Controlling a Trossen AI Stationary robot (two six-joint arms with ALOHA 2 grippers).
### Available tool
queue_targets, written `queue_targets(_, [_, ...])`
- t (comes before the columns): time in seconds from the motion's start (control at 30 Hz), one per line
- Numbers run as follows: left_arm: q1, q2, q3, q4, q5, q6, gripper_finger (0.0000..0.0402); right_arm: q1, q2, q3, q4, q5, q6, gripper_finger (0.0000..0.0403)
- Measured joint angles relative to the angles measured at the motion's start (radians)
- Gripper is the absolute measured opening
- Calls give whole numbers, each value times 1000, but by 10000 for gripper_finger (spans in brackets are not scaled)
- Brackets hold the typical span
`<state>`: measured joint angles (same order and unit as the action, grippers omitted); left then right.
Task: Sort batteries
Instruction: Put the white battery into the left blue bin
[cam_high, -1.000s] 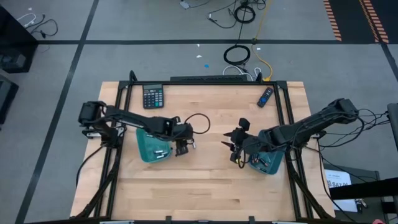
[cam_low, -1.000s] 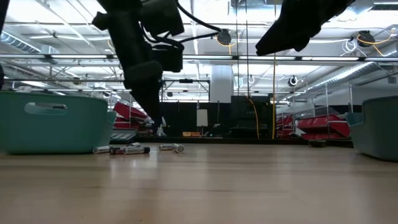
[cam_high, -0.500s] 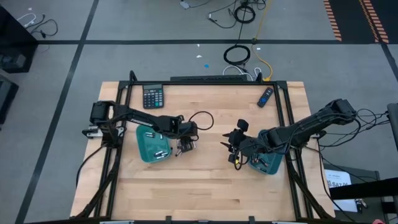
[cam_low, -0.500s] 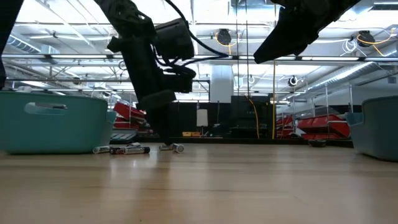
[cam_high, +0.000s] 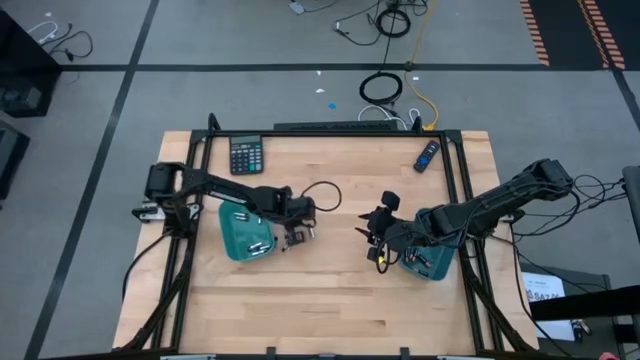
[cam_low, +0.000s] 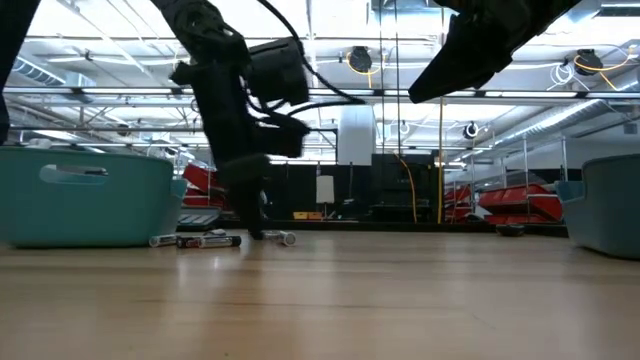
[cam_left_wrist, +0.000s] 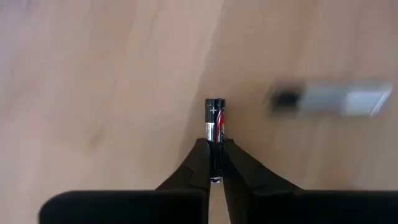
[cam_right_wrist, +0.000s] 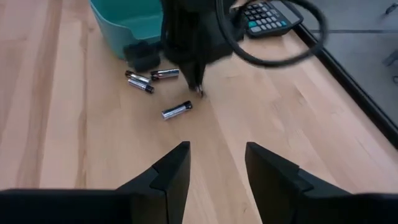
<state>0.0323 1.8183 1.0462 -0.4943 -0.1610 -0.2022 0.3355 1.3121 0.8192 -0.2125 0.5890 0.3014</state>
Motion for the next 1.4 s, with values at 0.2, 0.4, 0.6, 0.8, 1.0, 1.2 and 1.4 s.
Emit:
queue_targets(0.2, [-37, -202, 8, -174, -22, -96, 22, -15, 0, 0, -9, 17, -44, 145])
queue_targets(0.4, [-122, -387, 7, -406, -28, -268, 22, -74, 0, 0, -6, 16, -99, 145])
queue_targets(0.6, [-231, -455, 7, -575, -35, -457, 44, -119, 0, 0, -4, 11, -116, 145])
queue_targets(0.8, [-289, -454, -12, -638, -97, -524, 138, -120, 0, 0, 0, -19, -120, 145])
queue_targets(1.0, [-276, -455, 16, -495, -190, -454, 183, -120, -1, 0, 0, -20, -100, 145])
queue_targets(1.2, [-249, -386, 19, -180, -103, -303, 185, -116, -1, 0, 0, -70, -67, 145])
queue_targets(1.4, [-197, -248, 19, -31, -81, -156, 186, -95, -1, 0, 10, -70, -51, 145])
